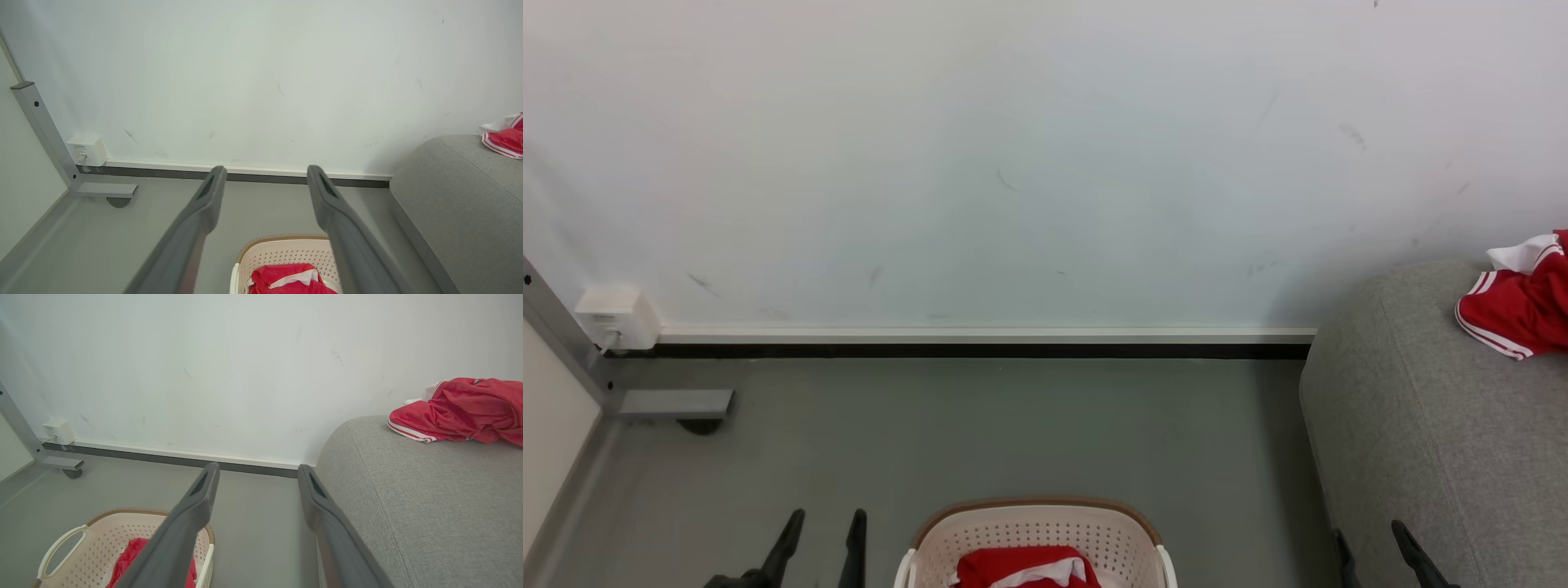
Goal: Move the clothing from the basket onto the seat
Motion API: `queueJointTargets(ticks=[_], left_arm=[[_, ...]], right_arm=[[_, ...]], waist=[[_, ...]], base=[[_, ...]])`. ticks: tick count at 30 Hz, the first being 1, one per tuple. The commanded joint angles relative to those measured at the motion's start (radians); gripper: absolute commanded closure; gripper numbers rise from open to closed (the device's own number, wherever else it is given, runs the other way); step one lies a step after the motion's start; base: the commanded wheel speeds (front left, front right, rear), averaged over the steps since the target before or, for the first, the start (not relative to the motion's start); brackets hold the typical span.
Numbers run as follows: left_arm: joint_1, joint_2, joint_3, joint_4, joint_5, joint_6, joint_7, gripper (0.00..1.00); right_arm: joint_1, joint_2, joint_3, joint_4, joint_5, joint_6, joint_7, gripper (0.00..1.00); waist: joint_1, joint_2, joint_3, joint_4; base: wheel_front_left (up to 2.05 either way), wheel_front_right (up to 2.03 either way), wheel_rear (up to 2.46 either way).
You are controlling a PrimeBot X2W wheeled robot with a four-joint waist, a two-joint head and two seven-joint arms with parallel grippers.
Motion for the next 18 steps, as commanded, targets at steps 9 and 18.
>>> queueJointTargets(ticks=[9, 18], left_arm=[[-0.009, -0.009, 0.014, -0.005, 0.021, -0.01, 0.0, 0.0], [-0.073, -0.012, -0.028, -0.012, 0.038, -0.02, 0.0, 0.0]], right_arm=[[-0.006, -0.002, 0.0, -0.006, 0.008, -0.003, -0.003, 0.0], [-0.043, -0.001, -0.023, -0.023, -0.006, -0.003, -0.003, 0.0]], waist=[[0.0, 0.0, 0.009, -0.004], [0.0, 0.0, 0.073, -0.018]], base=[[0.0, 0.0, 0.0], [0.0, 0.0, 0.0]])
